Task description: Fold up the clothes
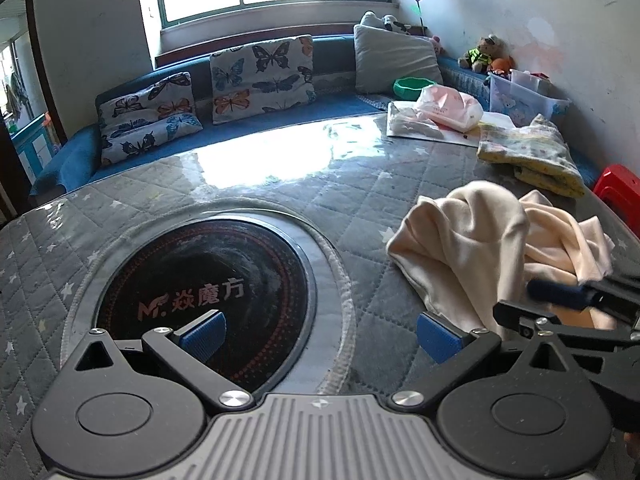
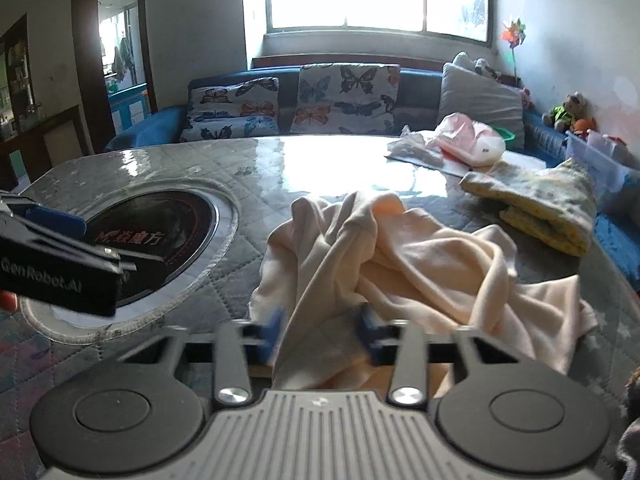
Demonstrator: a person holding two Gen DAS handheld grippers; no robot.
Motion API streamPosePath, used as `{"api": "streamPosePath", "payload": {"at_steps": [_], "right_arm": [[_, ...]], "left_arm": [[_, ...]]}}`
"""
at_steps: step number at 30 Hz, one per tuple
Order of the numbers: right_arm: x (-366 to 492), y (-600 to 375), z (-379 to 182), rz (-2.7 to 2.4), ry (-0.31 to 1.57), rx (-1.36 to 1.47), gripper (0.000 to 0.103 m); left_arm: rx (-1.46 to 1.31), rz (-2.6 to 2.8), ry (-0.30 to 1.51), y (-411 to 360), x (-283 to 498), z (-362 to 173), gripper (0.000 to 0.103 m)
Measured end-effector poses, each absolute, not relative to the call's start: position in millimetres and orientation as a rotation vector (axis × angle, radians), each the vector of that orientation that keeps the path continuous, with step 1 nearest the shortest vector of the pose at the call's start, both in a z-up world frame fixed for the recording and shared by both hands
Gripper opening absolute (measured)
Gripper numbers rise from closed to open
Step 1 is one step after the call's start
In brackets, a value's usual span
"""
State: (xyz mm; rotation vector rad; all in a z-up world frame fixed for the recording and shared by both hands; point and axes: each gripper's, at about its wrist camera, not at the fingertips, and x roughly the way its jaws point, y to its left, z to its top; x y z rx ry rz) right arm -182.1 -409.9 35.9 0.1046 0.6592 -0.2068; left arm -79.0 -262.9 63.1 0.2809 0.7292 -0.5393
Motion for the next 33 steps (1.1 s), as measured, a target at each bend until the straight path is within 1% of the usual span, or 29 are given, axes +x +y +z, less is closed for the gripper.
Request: {"api": "streamPosePath", "payload": {"at_steps": [1,2,4,6,9,11,12,13,14,15,21,22,23,24,26,29,33], "right_arm": [[-182,-409,36,-0.195,0.660,0.106,0.021],[-183,-407,36,-0.181,0.659,0.104,0.015],[-185,-404,36,-0.158,0.654,0.099,0.007],[-188,-400,37,-0.155,0.641,0.080,0.005],[-188,-399,39,-0.176,0.630,0.071,0.004],[-190,-404,40,-0.195,0.605,0.090,0.010],[-190,-407,42,-0.210,0.593,0.097,0.020],[-190,-409,42,-0.226,0.588,0.097,0.037],[-188,-411,42,-0.232,0.589,0.097,0.050],[-187,-414,41,-0.231,0.590,0.100,0.052],[-182,-433,29,-0.231,0.618,0.214,0.052],[-181,-436,27,-0.225,0.623,0.231,0.047],[-180,-437,25,-0.212,0.631,0.242,0.033],[-180,-437,24,-0.205,0.635,0.239,0.027],[-181,-429,26,-0.203,0.627,0.194,0.012],[-189,-411,33,-0.173,0.587,0.118,0.010],[-200,-375,38,-0.093,0.568,-0.006,0.009]], "left_arm": [[0.274,-0.538,0.729,-262,-78,65,0.103],[0.267,-0.538,0.729,-261,-77,67,0.103],[0.250,-0.541,0.730,-259,-76,70,0.103],[0.242,-0.549,0.723,-257,-78,74,0.103],[0.241,-0.558,0.713,-257,-81,77,0.103],[0.240,-0.561,0.710,-257,-82,79,0.103],[0.239,-0.562,0.708,-257,-82,80,0.103],[0.238,-0.563,0.706,-257,-82,81,0.103],[0.237,-0.563,0.705,-257,-82,82,0.103],[0.236,-0.564,0.703,-257,-82,83,0.103],[0.231,-0.565,0.700,-255,-81,84,0.103],[0.233,-0.566,0.698,-255,-81,84,0.103],[0.235,-0.565,0.697,-255,-81,83,0.103],[0.236,-0.565,0.697,-255,-81,83,0.103],[0.233,-0.567,0.699,-255,-81,84,0.103],[0.224,-0.579,0.700,-254,-82,86,0.103],[0.205,-0.630,0.694,-251,-86,91,0.103]]}}
